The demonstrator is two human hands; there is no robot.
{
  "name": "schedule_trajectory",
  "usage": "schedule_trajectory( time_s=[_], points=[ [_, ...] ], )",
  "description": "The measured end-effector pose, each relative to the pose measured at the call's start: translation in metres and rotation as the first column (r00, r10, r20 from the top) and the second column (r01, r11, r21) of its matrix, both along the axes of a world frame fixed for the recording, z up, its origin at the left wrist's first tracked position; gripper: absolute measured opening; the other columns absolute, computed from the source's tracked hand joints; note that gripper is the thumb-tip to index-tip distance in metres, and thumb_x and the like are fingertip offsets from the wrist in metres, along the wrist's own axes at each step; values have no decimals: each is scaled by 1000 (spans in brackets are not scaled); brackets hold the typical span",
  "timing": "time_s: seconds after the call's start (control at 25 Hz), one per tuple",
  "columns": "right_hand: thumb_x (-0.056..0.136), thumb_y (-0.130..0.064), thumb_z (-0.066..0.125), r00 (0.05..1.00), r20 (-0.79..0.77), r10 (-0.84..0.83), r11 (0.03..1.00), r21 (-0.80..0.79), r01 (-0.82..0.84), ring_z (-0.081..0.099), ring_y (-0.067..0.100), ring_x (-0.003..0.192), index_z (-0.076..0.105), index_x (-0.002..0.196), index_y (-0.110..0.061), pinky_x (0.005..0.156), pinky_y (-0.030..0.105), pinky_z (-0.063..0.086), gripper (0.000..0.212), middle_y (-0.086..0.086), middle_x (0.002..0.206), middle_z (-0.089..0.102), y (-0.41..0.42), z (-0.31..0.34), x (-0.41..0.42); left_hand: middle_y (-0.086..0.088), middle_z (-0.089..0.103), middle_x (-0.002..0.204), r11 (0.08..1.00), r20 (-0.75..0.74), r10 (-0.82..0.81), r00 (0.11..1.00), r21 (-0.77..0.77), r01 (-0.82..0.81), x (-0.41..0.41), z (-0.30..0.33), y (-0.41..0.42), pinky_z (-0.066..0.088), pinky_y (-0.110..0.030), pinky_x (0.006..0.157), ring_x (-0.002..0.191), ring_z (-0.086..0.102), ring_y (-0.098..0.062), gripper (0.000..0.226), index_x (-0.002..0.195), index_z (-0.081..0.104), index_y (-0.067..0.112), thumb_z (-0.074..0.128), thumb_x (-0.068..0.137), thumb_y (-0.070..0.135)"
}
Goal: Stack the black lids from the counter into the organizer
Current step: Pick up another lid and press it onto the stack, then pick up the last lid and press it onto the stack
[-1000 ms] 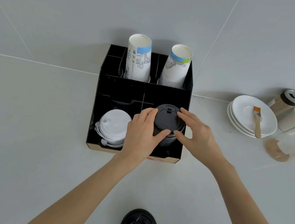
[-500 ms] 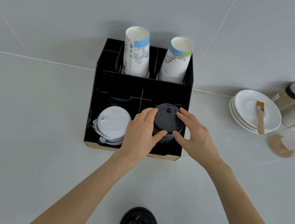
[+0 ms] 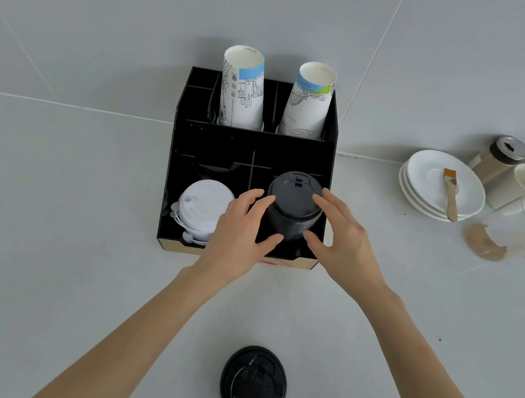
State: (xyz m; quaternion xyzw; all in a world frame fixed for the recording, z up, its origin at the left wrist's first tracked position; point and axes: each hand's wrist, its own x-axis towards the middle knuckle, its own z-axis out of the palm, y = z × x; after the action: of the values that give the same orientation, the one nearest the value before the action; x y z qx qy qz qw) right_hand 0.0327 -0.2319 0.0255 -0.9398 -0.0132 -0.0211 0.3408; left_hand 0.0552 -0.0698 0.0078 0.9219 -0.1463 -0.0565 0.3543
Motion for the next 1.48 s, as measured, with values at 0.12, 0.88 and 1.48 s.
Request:
schedule_trajectory(
  time_s=[0.12,0.88,1.48],
  points=[
    [84,-15,57,1000,-21,10,1000,4,-10,33,16,134,36,133,-19,103,21,26,54,-1,149,31,4,-4,-23,-6,33,144,999,33,-35,999,5,35,-19,-4,15,26,-35,110,133,28,-21,58,135,31,14,57,84,25],
    [84,-24,58,919,-392,42,999,14,-39,27,11,136,23,138,-23,109,24,24,64,-8,150,24,28,-52,-170,2,22,148,867,-324,-372,870,215,450,-125,-50,65,19,-31,111,135,20,-17,74,140,12,26,55,82,42],
    [79,-18,62,939,-343,-24,998,50,43,41,17,123,31,133,-16,99,24,37,63,0,137,35,52,-72,-189,0,32,138,859,-259,-383,887,253,445,-141,-68,64,24,-30,106,128,27,-18,69,138,20,24,55,81,41]
  ],
)
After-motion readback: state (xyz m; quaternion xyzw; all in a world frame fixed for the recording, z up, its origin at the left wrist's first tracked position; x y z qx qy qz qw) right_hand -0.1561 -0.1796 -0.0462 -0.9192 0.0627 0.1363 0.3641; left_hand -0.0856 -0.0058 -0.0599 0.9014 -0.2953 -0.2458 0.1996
